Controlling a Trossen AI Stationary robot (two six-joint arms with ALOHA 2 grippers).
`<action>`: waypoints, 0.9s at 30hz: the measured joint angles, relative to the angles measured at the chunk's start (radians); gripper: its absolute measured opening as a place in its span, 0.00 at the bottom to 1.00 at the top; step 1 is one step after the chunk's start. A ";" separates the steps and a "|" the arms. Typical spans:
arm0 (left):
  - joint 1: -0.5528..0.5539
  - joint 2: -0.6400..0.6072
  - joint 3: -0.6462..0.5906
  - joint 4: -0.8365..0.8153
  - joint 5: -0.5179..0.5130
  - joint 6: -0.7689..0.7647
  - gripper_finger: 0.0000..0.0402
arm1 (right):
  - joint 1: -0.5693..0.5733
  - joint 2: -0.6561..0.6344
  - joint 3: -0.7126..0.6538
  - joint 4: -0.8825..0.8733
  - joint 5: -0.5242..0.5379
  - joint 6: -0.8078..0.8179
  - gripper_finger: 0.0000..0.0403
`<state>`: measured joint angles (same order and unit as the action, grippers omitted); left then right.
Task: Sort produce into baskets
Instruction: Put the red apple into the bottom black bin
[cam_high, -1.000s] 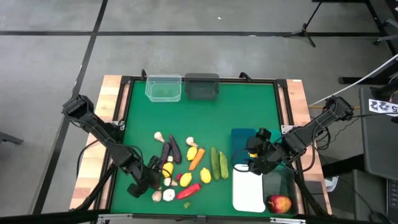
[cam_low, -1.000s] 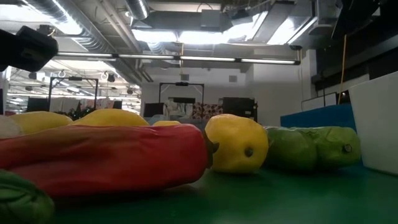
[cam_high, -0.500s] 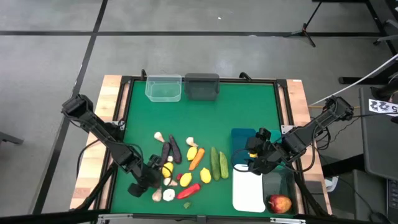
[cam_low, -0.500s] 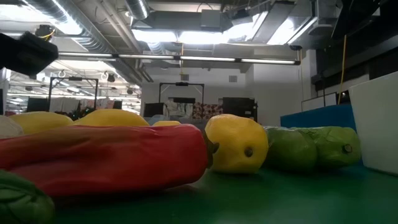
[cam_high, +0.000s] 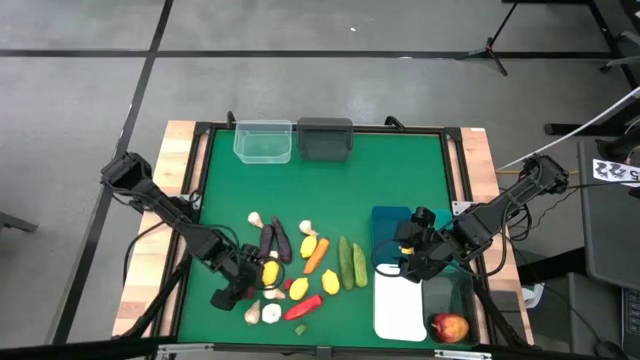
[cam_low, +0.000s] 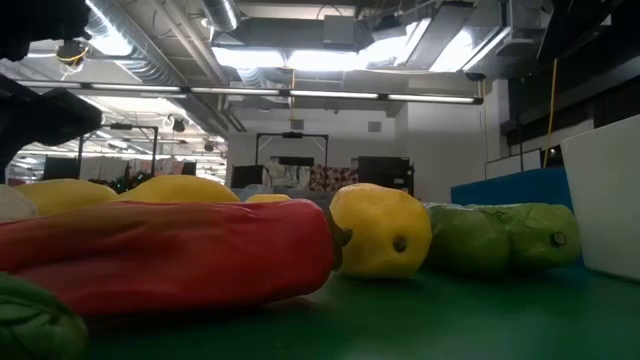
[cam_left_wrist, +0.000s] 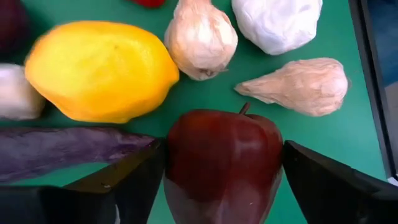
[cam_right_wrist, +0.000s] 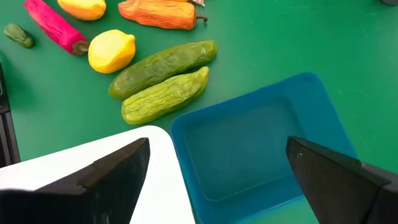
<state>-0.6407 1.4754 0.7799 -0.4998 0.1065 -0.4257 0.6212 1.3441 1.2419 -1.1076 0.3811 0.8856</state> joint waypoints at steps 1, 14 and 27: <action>0.000 0.000 0.000 -0.002 0.002 -0.003 0.81 | 0.000 0.000 0.000 0.000 0.000 0.000 0.93; 0.000 0.026 -0.015 0.017 0.042 -0.022 0.76 | 0.000 0.000 0.000 0.000 0.000 -0.001 0.93; 0.066 0.019 0.072 -0.097 0.009 -0.014 0.71 | 0.000 0.000 0.000 0.011 0.115 -0.048 0.93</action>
<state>-0.5745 1.4940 0.8516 -0.5972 0.1158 -0.4393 0.6216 1.3441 1.2419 -1.0965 0.4961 0.8379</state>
